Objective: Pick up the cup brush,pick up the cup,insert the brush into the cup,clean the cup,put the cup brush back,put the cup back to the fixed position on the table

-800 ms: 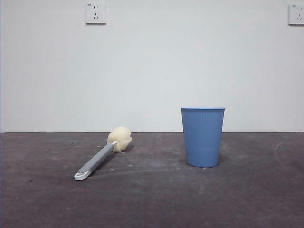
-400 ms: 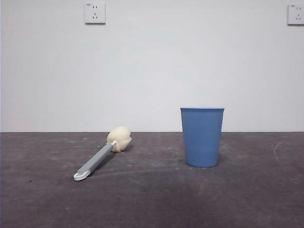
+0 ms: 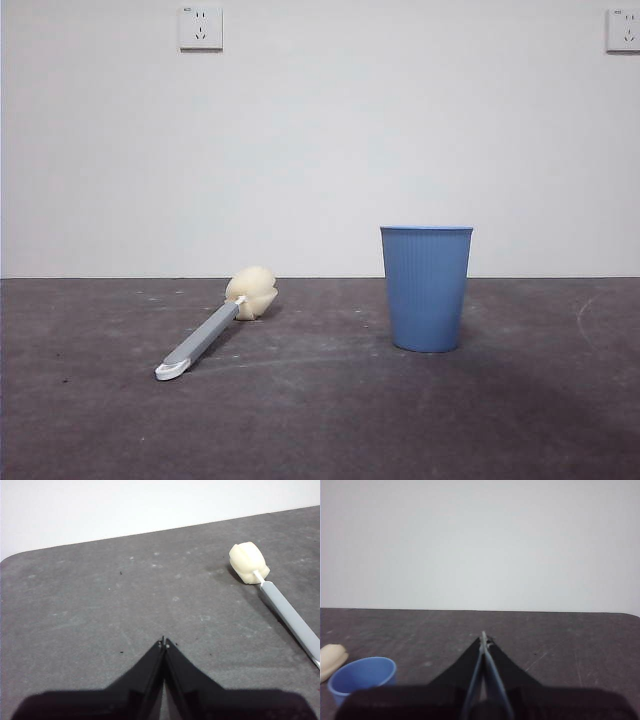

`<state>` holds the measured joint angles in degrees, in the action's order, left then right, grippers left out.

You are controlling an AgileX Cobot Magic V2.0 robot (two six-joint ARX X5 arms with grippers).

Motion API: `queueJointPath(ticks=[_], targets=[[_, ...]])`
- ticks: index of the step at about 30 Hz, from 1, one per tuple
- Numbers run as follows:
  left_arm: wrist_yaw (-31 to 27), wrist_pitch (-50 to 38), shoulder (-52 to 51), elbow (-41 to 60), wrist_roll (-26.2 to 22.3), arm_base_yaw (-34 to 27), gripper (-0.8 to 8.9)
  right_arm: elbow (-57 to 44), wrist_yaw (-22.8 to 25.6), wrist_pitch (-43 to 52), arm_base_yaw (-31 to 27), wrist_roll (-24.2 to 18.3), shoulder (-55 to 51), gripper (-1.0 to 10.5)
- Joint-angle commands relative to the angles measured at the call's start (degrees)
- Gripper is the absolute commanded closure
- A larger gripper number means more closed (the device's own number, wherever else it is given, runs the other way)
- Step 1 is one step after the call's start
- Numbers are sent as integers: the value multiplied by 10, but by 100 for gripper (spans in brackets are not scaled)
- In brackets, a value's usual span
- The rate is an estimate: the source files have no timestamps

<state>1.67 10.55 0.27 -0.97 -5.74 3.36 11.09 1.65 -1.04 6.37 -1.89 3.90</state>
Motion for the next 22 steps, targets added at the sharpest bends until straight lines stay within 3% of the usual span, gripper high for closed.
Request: queueJointPath(ticks=[1, 9, 15, 17, 22], targets=[[-1, -4, -1, 8, 4, -2, 817, -43, -2, 26, -13, 12, -24, 945], [-1, -4, -1, 8, 4, -2, 817, -106, -5, 16, -40, 32, -38, 945], [-1, -4, -1, 8, 4, -2, 817, -108, -19, -96, -45, 35, -38, 945], [-1, -4, -1, 8, 4, -2, 817, -108, -46, -95, -44, 23, -38, 945], [-1, -4, -1, 8, 4, -2, 817, -108, -44, -93, -43, 40, -38, 945]])
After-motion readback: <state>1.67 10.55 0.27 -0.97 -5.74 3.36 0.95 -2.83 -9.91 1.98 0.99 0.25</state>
